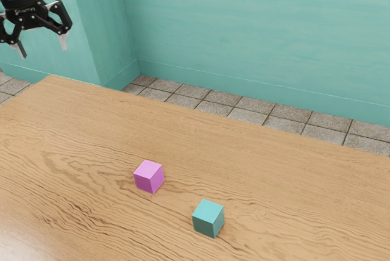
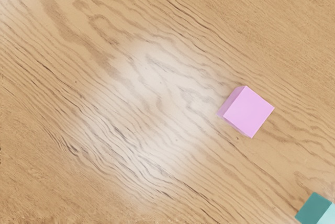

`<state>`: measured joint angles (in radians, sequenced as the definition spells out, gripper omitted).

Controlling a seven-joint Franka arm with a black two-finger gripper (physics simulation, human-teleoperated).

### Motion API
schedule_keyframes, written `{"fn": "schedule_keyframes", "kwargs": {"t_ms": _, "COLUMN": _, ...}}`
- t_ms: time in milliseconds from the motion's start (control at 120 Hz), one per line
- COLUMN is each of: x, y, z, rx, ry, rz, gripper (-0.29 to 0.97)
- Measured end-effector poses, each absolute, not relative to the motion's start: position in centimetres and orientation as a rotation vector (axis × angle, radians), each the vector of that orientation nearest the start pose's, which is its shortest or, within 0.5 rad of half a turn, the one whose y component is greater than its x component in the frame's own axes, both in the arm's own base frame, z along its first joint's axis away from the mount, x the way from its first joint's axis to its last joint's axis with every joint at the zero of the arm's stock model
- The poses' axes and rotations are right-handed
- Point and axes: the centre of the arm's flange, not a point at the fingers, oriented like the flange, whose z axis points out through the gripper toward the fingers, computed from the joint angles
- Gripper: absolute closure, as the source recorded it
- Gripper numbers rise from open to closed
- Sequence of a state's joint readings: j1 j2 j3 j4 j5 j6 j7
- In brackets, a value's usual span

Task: Pick up the blue block with one arm, and put the blue block on the pink block with one arm

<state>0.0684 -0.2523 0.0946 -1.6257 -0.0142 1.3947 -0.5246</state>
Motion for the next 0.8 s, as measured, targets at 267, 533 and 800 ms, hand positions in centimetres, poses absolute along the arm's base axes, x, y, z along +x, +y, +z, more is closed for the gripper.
{"fn": "schedule_keyframes", "kwargs": {"t_ms": 267, "x": 44.9, "y": 6.2, "z": 68.2, "rx": -2.715, "ry": -1.498, "rz": 0.071, "gripper": 0.0}}
{"fn": "schedule_keyframes", "kwargs": {"t_ms": 533, "x": 50.0, "y": -8.3, "z": 56.7, "rx": -2.727, "ry": -1.427, "rz": 0.221, "gripper": 0.0}}
{"fn": "schedule_keyframes", "kwargs": {"t_ms": 800, "x": 54.9, "y": -14.0, "z": 43.8, "rx": -2.763, "ry": -1.494, "rz": 0.289, "gripper": 0.0}}
